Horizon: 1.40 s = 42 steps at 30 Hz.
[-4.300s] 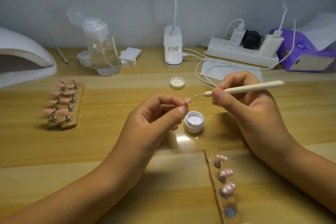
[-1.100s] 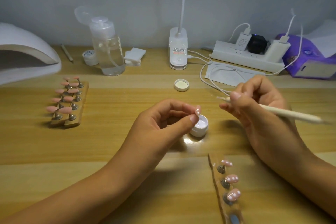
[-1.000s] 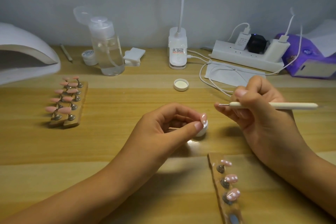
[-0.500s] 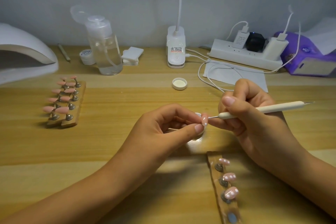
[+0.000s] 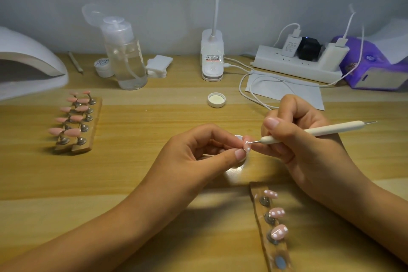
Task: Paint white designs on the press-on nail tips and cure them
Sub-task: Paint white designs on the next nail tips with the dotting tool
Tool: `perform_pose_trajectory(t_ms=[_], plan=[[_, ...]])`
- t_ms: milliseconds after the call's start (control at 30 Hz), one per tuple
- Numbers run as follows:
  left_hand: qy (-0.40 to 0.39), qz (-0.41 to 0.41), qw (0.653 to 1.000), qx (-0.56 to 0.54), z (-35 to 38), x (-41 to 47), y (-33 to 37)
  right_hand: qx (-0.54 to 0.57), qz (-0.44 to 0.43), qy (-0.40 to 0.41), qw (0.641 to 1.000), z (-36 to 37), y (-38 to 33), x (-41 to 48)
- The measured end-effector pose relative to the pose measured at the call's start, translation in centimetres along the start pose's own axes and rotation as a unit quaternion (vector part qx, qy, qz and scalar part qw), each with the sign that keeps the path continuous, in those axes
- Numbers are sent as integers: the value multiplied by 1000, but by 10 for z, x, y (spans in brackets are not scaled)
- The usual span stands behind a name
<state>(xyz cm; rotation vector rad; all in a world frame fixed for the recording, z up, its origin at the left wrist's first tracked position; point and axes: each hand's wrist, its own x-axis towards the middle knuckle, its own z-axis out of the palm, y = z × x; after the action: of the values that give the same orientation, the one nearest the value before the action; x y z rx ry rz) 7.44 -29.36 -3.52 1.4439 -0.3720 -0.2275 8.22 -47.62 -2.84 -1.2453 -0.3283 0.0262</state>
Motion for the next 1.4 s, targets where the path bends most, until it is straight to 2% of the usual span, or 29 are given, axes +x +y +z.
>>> perform_pose_trajectory(t_ms=[467, 567, 667, 733, 833, 1000, 1267, 1400], plan=[[1, 1, 1000, 7, -1, 1, -2, 18, 2, 9, 1000, -3, 1, 2], [8, 0, 1000, -3, 0, 0, -1, 20, -2, 41, 999, -7, 0, 4], [26, 2, 1000, -5, -1, 0, -1, -102, -20, 98, 990, -12, 1, 6], [41, 6, 999, -9, -2, 0, 0, -189, -29, 104, 976, -13, 2, 5], [63, 4, 998, -22, -3, 1, 1, -255, -61, 72, 962, -8, 4, 3], [72, -2, 997, -32, -3, 2, 1, -396, -106, -13, 912, -4, 11, 1], [67, -6, 997, -26, -4, 1, 0, -419, -76, -41, 904, -6, 13, 2], [63, -4, 998, -27, -4, 1, -1, -350, -97, -2, 932, -4, 10, 0]])
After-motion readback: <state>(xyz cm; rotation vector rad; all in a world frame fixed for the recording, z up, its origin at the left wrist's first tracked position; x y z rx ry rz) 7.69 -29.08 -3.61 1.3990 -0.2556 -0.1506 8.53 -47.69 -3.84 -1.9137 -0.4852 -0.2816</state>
